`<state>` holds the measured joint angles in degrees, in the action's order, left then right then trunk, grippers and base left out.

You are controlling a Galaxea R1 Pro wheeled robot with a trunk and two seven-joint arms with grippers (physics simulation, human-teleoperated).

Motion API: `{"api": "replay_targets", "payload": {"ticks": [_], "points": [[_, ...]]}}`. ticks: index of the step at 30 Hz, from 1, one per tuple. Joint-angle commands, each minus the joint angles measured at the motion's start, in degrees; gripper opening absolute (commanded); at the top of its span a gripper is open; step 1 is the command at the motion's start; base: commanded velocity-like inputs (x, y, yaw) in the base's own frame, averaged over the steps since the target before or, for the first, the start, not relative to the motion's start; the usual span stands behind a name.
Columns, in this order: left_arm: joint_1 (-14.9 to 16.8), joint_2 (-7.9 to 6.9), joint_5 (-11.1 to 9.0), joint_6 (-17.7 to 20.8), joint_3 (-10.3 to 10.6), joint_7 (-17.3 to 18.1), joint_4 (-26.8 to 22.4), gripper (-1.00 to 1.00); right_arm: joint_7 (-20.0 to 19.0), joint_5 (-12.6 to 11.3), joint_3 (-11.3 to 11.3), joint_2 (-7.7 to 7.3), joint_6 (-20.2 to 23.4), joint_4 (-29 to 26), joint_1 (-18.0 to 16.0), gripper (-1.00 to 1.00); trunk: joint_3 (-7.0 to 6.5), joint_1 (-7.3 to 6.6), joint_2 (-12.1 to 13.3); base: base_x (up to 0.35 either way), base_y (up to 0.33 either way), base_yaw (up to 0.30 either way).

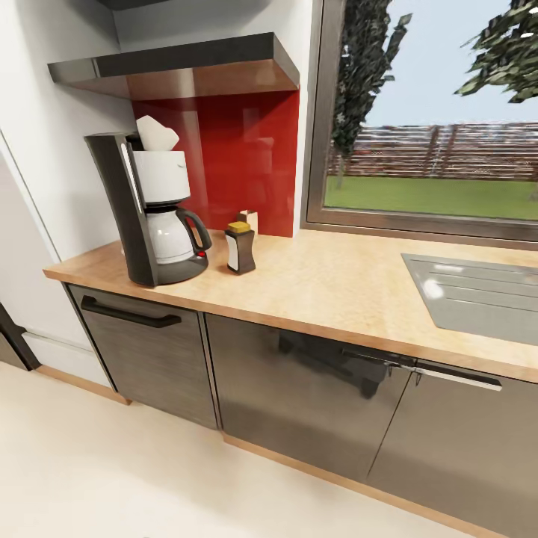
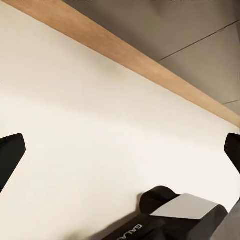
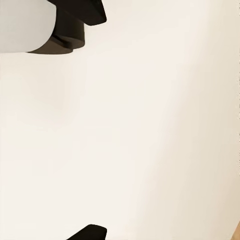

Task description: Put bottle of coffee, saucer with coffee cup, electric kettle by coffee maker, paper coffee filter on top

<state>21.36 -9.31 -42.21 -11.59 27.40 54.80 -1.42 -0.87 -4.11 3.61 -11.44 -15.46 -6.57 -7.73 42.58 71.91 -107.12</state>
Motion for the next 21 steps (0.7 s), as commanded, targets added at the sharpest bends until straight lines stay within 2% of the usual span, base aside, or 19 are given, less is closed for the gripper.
{"api": "replay_targets", "payload": {"ticks": [1,2,5,10,13,15,16,21], "points": [[0.0,-0.01,-0.3,-0.4,0.3,0.0,0.0,1.0,-0.1,-0.4,0.4,0.01,-0.3,0.1,0.0,1.0,0.05,-0.01,0.0,0.0,0.0,0.0],[0.0,-0.03,-0.3,-0.4,0.0,0.0,0.1,1.0,-0.1,-0.4,0.4,0.01,-0.3,0.1,0.0,1.0,0.05,-0.01,0.0,0.0,0.0,0.0],[-0.1,-0.14,-0.3,-0.3,-3.2,0.0,0.1,1.0,-0.1,-0.4,0.4,0.02,-0.3,0.1,0.0,1.0,0.05,-0.01,0.0,0.0,0.0,-0.025],[-0.8,-0.24,-0.3,-0.3,-5.7,0.0,0.1,1.0,-0.1,-0.4,0.4,0.01,-0.3,0.1,0.0,1.0,0.03,-0.01,0.0,0.0,0.0,-0.149],[-1.3,-0.48,-0.6,-0.3,-10.5,-0.4,0.2,1.0,-0.1,-0.4,0.4,0.01,-0.3,0.1,0.0,1.0,-0.02,-0.01,0.0,0.0,0.0,-0.219],[-1.8,-0.58,-0.9,-0.3,-12.5,-1.2,0.1,1.0,-0.1,-0.4,0.4,0.01,-0.3,0.1,0.0,1.0,-0.05,-0.01,0.0,0.0,0.0,-0.232],[-2.4,-0.69,-1.3,-0.3,-14.2,-2.1,0.1,1.0,-0.1,-0.4,0.4,0.02,-0.3,0.1,0.0,1.0,-0.07,-0.01,0.0,0.0,0.0,-0.237],[-3.1,-0.83,-1.7,-0.3,-16.5,-3.9,0.0,1.0,-0.1,-0.4,0.4,0.02,-0.3,0.1,0.0,1.0,-0.17,-0.01,0.0,0.0,0.0,-0.24]]}}
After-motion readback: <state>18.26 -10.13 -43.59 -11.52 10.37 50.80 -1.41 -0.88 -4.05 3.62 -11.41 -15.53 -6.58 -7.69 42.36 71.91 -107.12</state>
